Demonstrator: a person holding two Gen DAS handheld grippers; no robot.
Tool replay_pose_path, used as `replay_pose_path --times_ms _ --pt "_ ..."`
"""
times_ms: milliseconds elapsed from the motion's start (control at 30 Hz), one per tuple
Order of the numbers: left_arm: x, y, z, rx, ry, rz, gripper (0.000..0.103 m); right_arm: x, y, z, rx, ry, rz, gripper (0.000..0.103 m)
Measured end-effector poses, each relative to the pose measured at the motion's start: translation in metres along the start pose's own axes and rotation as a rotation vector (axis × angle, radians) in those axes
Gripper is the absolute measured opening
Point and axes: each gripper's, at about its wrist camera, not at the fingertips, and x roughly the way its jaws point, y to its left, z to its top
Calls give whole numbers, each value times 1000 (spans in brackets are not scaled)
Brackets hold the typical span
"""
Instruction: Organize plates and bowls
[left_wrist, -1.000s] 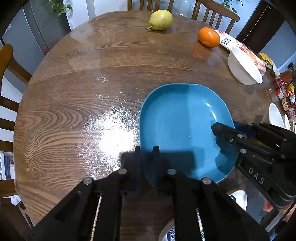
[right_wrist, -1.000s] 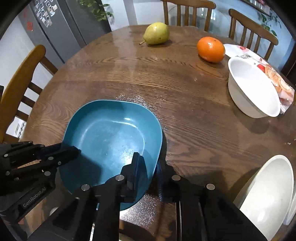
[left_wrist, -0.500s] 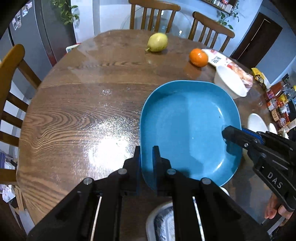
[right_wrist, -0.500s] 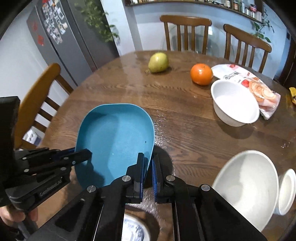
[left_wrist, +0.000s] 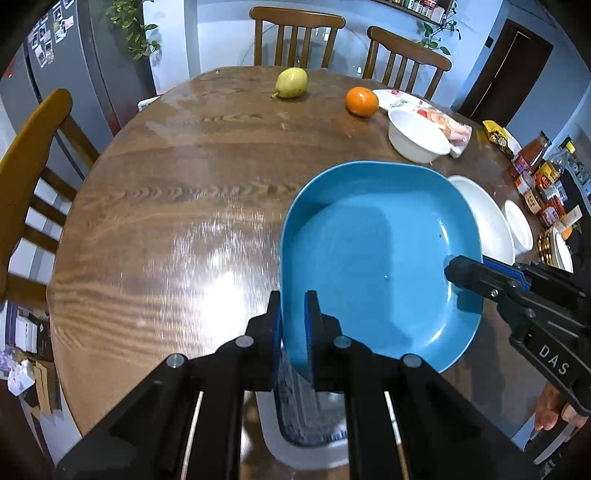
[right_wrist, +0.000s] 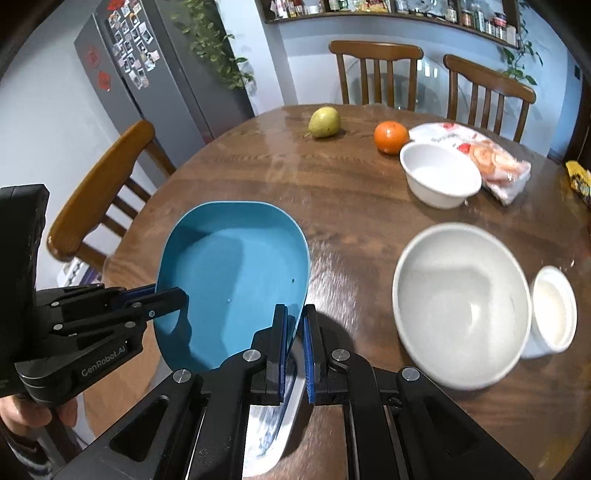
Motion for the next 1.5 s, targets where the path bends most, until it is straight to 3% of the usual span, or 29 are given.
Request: replay_pose_path --times_ms 267,600,1500 --pt "-1 -10 -30 -17 41 28 10 -4 0 -37 -3 48 40 9" --pt "2 -11 -51 -50 74 43 10 -1 4 -60 -15 83 67 9" --pt "8 -12 -53 -10 99 65 10 7 3 -66 -6 119 55 9"
